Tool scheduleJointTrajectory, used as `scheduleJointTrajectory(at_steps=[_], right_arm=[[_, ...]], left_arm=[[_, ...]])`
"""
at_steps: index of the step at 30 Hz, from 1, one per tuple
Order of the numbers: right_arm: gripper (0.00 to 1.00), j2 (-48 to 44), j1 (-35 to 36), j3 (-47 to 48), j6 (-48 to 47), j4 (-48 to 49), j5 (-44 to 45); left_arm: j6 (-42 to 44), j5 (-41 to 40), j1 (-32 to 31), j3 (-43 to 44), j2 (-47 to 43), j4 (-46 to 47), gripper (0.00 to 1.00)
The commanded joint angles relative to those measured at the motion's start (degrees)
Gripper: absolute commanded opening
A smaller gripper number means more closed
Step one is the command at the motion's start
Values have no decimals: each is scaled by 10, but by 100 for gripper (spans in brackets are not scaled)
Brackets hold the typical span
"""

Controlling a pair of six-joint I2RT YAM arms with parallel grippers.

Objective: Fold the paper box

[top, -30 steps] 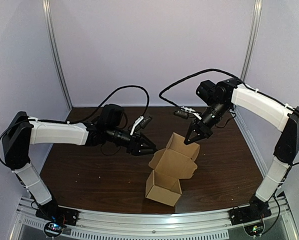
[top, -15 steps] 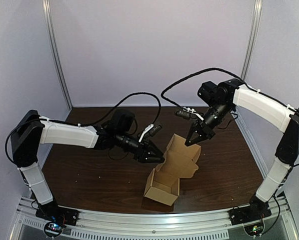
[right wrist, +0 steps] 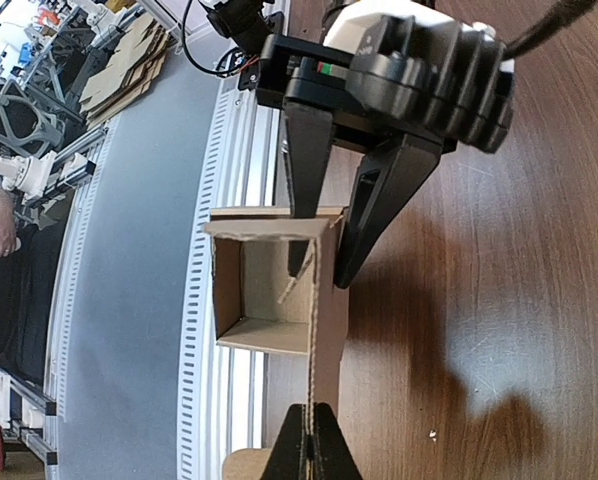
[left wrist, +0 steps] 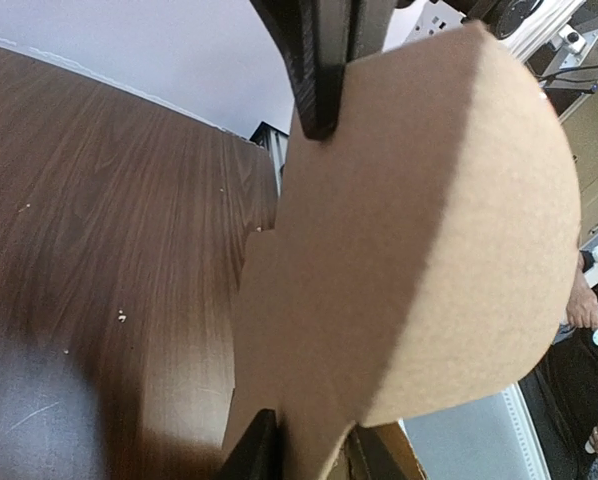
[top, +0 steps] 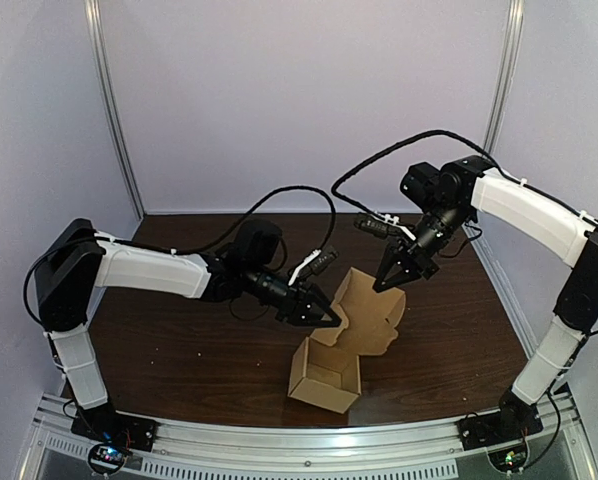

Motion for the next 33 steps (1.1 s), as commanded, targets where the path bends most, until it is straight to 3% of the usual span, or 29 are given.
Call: scheduleJointTrajectory(at_steps=[1,4,7,10,12,16,18,20,26,33], right_arm=[[0,-10,3,18,-24,-69,-86],[0,-14,3,15,-3,-50,-73],[0,-20,1,12,16,-32,-49],[9,-38,-24,10,33,-20,-39],[24,-58,-63,-2,63,11,-46],[36,-125,-150,-91,196,192,-67],[39,-156,-163,-161,291,314,-26],[42,-164,-164,-209,318,362,-4],[42,-123,-143,-201,323,348,-30],[42,-147,-111,-188,286,312,-120]], left_arm=[[-10,14,-16,17,21,30,16],[-14,14,-16,16,16,30,2],[-14,-2,-15,7,1,32,0],[-16,-18,-16,-1,-21,34,0],[-21,-26,-16,-7,-40,40,0],[-61,-54,-16,-31,-85,101,0],[-95,-77,-16,-47,-103,157,0],[-126,-110,-15,-60,-116,208,0],[-194,-146,-15,-70,-117,318,0],[-177,-224,-15,-87,-123,302,0]])
